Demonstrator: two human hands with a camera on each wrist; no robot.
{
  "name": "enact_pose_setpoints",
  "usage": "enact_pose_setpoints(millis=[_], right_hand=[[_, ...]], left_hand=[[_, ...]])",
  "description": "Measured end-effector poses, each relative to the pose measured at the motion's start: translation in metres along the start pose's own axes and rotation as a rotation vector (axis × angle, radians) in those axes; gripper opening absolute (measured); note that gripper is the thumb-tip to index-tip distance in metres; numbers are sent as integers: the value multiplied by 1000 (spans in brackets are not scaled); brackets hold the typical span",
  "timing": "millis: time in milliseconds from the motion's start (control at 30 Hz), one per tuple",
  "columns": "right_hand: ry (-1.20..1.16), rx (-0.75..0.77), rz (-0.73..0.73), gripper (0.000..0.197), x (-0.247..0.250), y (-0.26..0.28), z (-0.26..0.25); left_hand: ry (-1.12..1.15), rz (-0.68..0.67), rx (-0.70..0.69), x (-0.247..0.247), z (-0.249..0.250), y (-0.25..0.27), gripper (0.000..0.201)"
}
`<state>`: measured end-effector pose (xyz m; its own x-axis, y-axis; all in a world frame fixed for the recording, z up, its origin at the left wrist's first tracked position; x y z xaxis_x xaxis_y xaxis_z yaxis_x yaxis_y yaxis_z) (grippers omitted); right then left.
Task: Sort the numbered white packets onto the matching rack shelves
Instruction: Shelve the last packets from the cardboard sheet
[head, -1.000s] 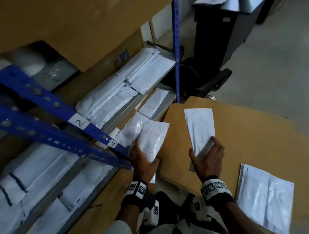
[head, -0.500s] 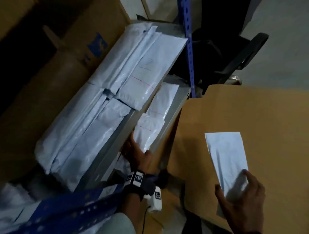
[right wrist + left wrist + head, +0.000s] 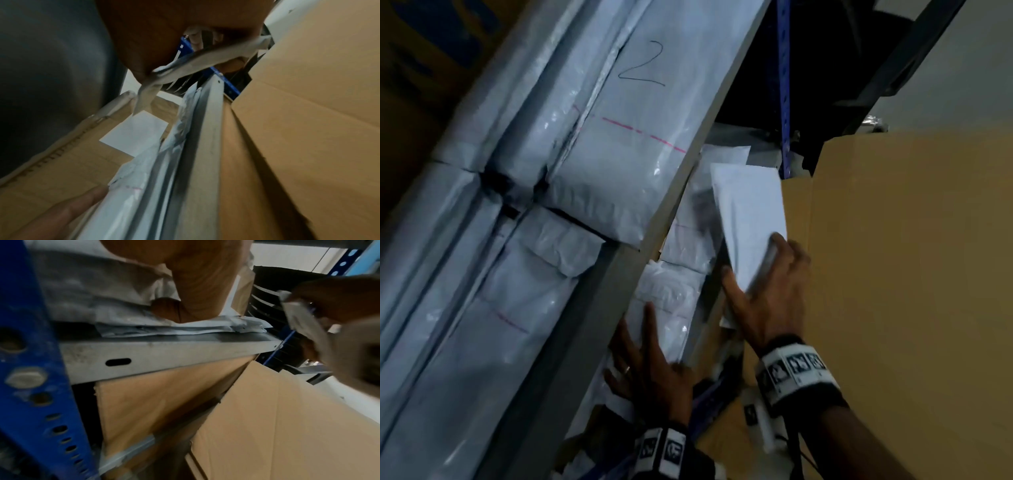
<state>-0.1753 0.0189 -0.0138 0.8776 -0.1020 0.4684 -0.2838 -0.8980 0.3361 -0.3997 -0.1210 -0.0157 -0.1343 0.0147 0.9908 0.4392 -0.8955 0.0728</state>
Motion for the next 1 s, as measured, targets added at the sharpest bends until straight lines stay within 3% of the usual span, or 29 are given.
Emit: enact_pose_setpoints(millis=[100, 267, 333, 500, 667, 733, 800, 900, 1000], right_hand=[[19, -9, -34, 93, -31, -20, -30], [83, -6, -56, 91, -70, -36, -52], [157, 2, -89, 81, -78, -36, -51], [-17, 110, -73, 36, -72, -40, -50], [81, 113, -158, 27, -87, -53, -51], [251, 125, -156, 24, -92, -55, -50], [390, 232, -46, 25, -85, -55, -59], [397, 432, 102, 33, -80, -56, -76], [551, 482, 14, 62, -101, -67, -73]], left_hand=[[34, 11, -19, -4, 7, -1, 121], [229, 200, -24, -4, 10, -7, 73], [248, 225, 9, -6, 8, -9, 61], [205, 247, -17, -8, 8, -16, 60], [143, 227, 17, -10, 4, -15, 58], [124, 223, 21, -8, 1, -17, 58], [118, 229, 17, -5, 1, -19, 59], [111, 215, 6, -4, 2, -24, 62], [99, 188, -19, -10, 4, -29, 63]])
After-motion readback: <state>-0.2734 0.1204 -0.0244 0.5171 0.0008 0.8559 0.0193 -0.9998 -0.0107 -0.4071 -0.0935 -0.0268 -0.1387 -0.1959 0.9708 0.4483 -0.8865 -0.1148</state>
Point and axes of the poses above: each hand's wrist, its own y-axis away from the middle knuckle, its own x-axis out of the back of the hand, z = x × y, the point moved 10 cm from there along -y, towards the middle knuckle, and after that the axes turned 14 degrees about -x, right-handed, at the moved point
